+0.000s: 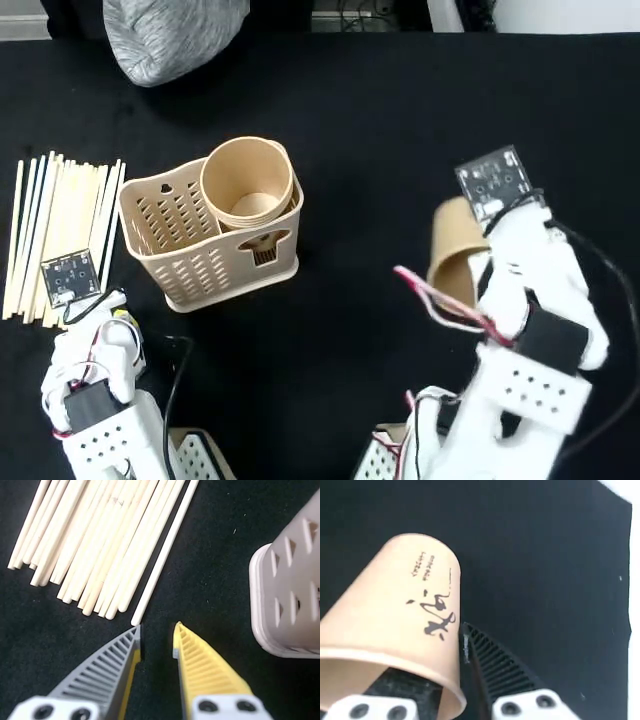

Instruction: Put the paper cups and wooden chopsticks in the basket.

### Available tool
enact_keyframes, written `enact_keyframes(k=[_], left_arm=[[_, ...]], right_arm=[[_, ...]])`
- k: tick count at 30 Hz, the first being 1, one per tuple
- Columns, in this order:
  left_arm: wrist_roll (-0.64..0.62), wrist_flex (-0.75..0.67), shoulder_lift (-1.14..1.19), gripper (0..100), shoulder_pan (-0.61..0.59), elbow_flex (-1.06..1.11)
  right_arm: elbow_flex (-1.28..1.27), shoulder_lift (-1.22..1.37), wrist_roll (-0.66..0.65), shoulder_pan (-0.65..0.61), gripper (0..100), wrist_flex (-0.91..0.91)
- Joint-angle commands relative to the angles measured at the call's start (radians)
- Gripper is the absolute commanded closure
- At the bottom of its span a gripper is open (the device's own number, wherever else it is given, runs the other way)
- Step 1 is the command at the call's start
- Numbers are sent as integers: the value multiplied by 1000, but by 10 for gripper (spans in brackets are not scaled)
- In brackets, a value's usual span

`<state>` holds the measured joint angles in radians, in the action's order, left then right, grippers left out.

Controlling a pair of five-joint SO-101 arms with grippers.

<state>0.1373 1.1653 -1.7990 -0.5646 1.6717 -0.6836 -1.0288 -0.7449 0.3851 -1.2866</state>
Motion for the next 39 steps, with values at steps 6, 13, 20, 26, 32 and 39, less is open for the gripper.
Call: enact_keyframes(k=[6, 13, 20, 26, 32, 39], left_arm=[[8, -20, -5, 880, 8, 1], [8, -20, -5, 880, 7, 1], [75, -18, -5, 884, 7, 4], [81, -18, -5, 884, 7, 5], [83, -11, -5, 880, 7, -2], [83, -17, -5, 882, 7, 4]], right_arm=[[615, 197, 318, -387, 988, -290], [1104, 615, 466, -580, 987, -367], [1578, 947, 555, -717, 987, -479], [1537, 1006, 559, -790, 987, -480], [1368, 1012, 551, -798, 987, -479], [1234, 964, 551, -818, 987, -479]])
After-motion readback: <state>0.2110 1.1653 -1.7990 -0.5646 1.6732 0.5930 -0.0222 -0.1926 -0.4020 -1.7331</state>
